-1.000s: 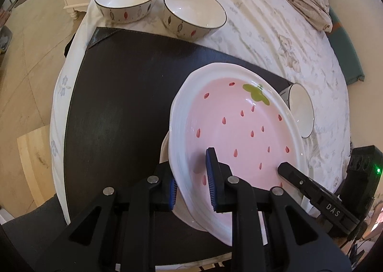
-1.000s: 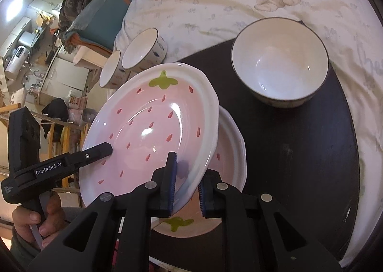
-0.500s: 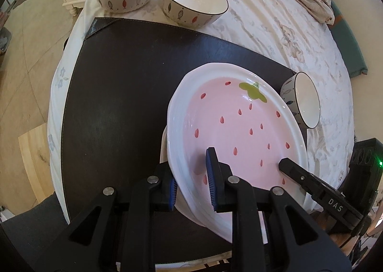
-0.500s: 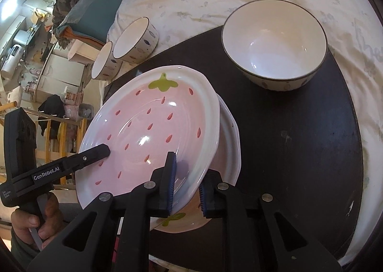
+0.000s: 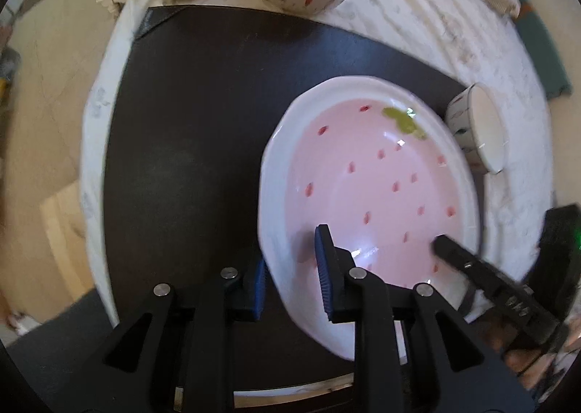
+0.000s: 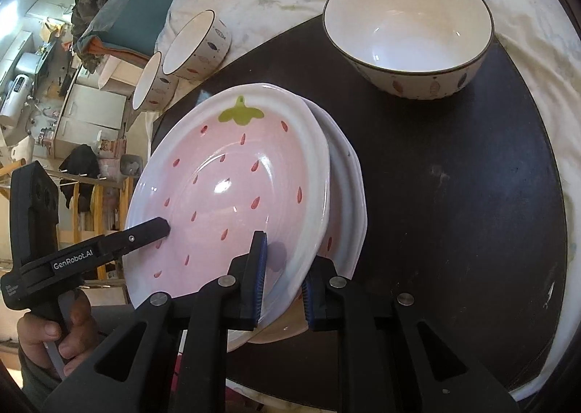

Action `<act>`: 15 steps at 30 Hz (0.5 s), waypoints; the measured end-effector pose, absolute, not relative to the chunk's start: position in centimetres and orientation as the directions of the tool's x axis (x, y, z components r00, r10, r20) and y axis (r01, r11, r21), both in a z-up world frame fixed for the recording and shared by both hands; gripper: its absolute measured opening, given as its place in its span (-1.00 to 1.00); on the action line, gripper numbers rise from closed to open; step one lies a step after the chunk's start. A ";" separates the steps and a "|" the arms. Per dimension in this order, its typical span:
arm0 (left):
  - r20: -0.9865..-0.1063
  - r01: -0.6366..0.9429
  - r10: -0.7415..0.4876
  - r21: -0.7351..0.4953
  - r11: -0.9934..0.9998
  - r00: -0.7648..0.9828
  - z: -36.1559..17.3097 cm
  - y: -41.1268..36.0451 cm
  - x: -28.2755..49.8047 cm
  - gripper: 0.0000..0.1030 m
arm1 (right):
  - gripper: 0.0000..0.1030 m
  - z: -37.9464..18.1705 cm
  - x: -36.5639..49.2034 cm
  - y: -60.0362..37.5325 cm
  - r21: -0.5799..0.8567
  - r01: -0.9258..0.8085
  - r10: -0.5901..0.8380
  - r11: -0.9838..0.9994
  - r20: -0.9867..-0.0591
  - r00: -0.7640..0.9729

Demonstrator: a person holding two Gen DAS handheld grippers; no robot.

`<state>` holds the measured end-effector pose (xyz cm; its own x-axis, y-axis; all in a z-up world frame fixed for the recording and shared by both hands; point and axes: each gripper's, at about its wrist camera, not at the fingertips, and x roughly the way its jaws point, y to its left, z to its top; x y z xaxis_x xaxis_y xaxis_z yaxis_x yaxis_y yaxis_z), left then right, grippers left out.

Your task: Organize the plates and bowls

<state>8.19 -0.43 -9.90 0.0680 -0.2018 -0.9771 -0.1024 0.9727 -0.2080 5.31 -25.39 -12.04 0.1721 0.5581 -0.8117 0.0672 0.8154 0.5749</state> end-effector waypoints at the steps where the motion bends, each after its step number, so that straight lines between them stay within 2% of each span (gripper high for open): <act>1: -0.979 -0.106 -0.195 -0.200 0.974 0.053 -10.3 -0.3 8.1 -0.60 | -0.67 -12.2 5.3 -25.4 0.579 0.078 0.562 0.812 -0.811 0.165; 9: -0.979 -0.093 -0.198 -0.202 0.975 0.057 -10.5 -0.1 8.1 -0.60 | -0.71 -12.9 5.1 -25.9 0.560 0.104 0.545 0.822 -0.826 0.144; 13: -0.988 -0.095 -0.126 -0.134 0.986 0.090 -10.1 0.1 8.3 -0.59 | -0.70 -13.1 4.9 -25.7 0.572 0.105 0.562 0.813 -0.820 0.112; 15: -0.988 -0.095 -0.128 -0.136 0.986 0.086 -10.2 0.3 8.3 -0.59 | -0.70 -13.0 4.8 -25.5 0.570 0.102 0.562 0.815 -0.821 0.102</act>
